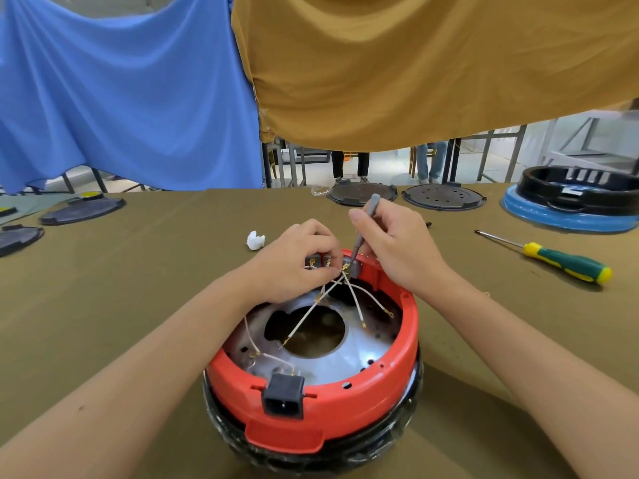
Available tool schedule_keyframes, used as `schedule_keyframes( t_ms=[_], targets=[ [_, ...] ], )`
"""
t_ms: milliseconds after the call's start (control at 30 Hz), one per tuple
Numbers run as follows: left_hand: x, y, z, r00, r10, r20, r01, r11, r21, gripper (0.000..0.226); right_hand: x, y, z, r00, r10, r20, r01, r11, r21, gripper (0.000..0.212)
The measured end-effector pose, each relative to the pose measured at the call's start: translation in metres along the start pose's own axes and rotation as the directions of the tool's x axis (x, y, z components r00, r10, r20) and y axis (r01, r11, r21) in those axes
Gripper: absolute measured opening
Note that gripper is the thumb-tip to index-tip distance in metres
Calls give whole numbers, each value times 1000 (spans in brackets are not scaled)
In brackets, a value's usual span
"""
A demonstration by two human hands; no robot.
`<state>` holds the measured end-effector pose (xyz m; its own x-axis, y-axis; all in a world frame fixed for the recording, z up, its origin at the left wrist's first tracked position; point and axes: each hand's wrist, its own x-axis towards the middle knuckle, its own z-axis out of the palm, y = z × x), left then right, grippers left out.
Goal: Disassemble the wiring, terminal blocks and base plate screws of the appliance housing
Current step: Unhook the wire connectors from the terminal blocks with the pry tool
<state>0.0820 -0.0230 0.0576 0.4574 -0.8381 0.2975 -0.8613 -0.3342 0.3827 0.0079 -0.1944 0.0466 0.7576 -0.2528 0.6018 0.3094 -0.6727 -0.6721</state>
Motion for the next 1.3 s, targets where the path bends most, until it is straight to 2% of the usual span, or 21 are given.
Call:
schedule_keyframes(
  t_ms=[233,533,733,900,1033,1167,1300],
  targets=[
    [0,-1,-1,1000,1,1,-1,1000,-5,10,-1,2,1,999,24,-36,-22,999,46,35],
    [-1,-2,-2,1000,4,26,-3,1000,-21,13,4,9,4,992,101,79,-107,992,72,34],
    [-3,-2,-2,1000,2,6,-1,998,-61,10,1,9,4,995,103,13,-104,986,128,34],
    [-6,-2,-3,996,-20,-89,8,991,-133,18,0,7,4,995,91,-45,-84,986,142,33],
    [-7,-5,-5,986,-91,-139,77,992,-101,20,0,5,4,997,81,-15,-78,983,168,29],
    [-8,-7,-5,980,-153,-124,149,988,-45,17,1,4,5,997,69,35,-75,977,202,26],
    [-9,-7,-7,985,-128,-115,122,991,-60,19,2,3,4,994,79,76,-93,976,196,27]
  ],
)
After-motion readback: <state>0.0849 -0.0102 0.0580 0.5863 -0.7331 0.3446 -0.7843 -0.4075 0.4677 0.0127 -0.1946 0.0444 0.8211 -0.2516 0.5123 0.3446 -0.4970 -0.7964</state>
